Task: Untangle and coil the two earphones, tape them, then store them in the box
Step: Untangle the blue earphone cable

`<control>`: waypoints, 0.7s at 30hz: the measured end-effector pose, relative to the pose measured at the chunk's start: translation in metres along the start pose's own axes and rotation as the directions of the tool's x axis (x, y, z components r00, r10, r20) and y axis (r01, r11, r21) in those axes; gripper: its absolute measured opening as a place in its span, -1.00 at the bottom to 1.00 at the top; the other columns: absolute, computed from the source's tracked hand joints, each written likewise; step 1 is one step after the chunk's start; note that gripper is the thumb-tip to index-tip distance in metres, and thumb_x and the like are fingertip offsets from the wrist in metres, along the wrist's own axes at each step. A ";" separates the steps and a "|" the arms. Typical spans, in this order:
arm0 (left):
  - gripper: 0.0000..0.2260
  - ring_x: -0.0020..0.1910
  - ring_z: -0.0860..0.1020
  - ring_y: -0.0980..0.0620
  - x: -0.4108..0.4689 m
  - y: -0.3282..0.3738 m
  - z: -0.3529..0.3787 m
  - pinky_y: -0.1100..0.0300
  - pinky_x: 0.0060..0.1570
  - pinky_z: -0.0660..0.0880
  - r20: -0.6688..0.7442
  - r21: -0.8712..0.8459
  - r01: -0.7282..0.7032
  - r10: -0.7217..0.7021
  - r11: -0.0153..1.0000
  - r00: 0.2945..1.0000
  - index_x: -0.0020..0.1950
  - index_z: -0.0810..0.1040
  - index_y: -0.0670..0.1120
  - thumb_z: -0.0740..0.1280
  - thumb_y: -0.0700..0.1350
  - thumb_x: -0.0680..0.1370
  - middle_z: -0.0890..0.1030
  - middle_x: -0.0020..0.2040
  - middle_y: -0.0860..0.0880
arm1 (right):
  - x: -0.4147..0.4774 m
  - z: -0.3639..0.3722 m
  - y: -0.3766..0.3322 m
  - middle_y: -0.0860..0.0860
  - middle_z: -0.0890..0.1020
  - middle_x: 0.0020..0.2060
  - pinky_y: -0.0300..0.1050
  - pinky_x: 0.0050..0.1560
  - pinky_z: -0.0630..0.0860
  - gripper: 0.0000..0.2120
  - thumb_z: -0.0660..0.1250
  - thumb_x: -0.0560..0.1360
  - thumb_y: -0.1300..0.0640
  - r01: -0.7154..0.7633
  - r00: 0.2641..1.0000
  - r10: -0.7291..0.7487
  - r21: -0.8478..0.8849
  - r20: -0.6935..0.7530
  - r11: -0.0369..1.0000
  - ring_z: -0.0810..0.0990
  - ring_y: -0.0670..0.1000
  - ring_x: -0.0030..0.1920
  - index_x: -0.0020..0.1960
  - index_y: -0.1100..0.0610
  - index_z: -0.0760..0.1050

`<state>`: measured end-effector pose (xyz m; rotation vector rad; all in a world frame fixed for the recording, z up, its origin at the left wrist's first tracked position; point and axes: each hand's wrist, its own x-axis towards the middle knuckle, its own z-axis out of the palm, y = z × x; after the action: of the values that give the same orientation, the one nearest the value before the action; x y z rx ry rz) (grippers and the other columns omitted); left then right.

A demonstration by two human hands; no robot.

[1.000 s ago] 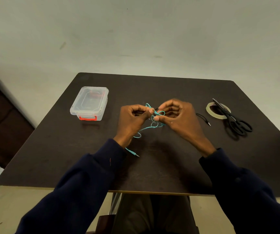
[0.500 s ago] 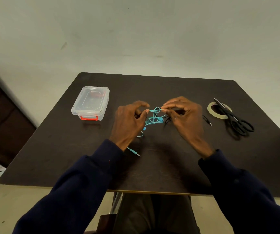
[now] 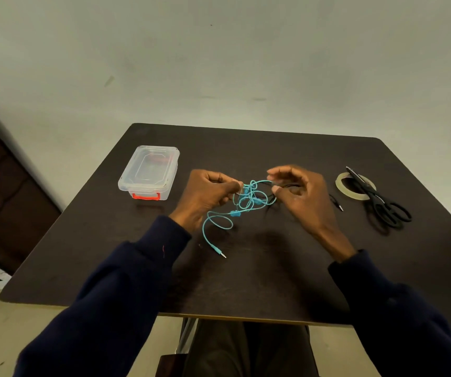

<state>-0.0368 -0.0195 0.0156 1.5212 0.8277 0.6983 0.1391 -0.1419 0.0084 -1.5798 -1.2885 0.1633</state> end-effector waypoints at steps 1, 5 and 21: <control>-0.94 -0.37 0.53 0.12 0.001 0.001 0.000 0.24 -0.25 0.53 -0.002 0.000 0.006 -0.006 1.000 1.000 -0.13 0.72 -0.17 0.50 -0.19 0.51 0.71 -0.27 -0.08 | 0.003 0.001 -0.003 -0.04 0.71 0.02 -0.13 0.03 0.63 -0.78 0.49 0.49 0.21 0.094 0.995 -0.095 -0.125 -0.002 0.988 0.67 -0.08 0.04 0.14 0.13 0.64; -0.90 -0.35 0.55 0.04 0.005 0.004 0.003 0.24 -0.29 0.52 -0.008 -0.031 0.026 -0.027 0.999 1.000 -0.12 0.70 -0.23 0.48 -0.19 0.52 0.71 -0.18 -0.23 | 0.016 0.007 -0.011 0.01 0.71 -0.04 -0.07 0.00 0.58 -0.80 0.53 0.48 0.10 0.296 0.955 -0.273 -0.407 0.114 0.864 0.61 -0.02 -0.03 0.08 0.11 0.70; -0.89 -0.17 0.67 -0.01 0.016 -0.023 -0.023 0.21 -0.15 0.64 -0.026 -0.569 0.190 -0.248 0.800 0.968 0.05 0.65 -0.26 0.40 -0.25 0.57 0.71 -0.15 -0.14 | -0.003 -0.004 -0.001 0.05 0.62 -0.03 -0.35 -0.23 0.52 -0.79 0.29 0.61 0.35 -0.035 0.999 0.035 -0.029 -0.016 0.999 0.61 -0.04 -0.24 0.03 0.10 0.62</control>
<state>-0.0488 0.0078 -0.0053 0.8436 0.7680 0.7657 0.1397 -0.1468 0.0098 -1.6260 -1.2568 0.1541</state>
